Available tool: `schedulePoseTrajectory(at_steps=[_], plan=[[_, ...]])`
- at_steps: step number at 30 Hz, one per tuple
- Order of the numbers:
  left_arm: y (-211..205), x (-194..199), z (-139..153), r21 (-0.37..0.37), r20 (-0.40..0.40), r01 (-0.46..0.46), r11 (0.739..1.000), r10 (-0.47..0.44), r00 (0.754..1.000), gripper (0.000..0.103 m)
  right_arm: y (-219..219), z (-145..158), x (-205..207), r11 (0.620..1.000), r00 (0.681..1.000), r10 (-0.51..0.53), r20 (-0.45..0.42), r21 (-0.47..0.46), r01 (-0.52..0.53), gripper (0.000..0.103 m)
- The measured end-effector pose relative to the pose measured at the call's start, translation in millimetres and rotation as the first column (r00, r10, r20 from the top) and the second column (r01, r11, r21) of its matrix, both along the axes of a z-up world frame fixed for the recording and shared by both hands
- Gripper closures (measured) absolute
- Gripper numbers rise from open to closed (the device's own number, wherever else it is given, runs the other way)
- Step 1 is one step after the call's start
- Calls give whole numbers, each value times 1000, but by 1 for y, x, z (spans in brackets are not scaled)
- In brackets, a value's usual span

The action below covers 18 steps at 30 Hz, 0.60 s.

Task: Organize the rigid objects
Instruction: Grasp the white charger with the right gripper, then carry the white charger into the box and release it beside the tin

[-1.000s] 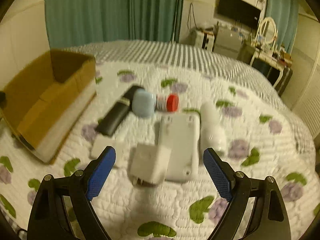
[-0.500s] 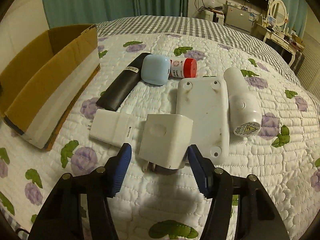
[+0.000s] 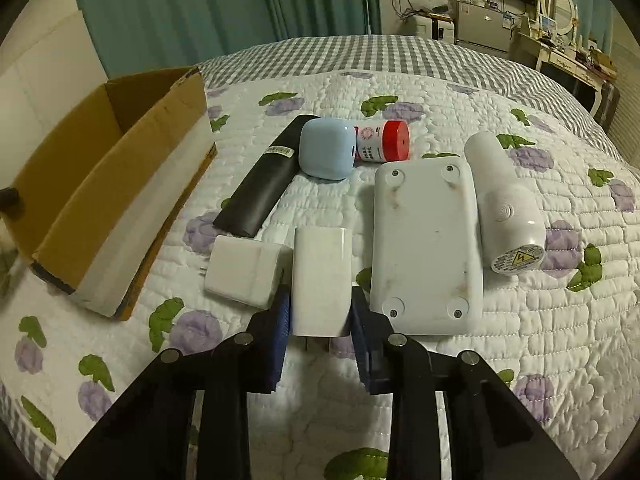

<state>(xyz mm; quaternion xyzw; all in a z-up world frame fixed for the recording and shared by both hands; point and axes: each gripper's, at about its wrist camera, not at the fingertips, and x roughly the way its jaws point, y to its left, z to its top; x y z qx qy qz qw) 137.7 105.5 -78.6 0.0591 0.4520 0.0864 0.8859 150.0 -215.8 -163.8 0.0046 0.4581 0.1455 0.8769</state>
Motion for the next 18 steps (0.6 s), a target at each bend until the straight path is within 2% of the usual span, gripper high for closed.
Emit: schedulePoseTrajectory(at_steps=[6,10,18], plan=[[0,0,0,-3,1,2,1000,-2,1000,92,7,7,-8,997,999,12,40,-82,-9,75],[0,-1,1,-5,0,4,1000,-4,1000,92,4,19,-13,996,997,4,71,-93,2,75],[0,-1,1,-8,0,8,1000,-8,1000,92,11,70,-12,995,984,36,173,-102,-19,75]])
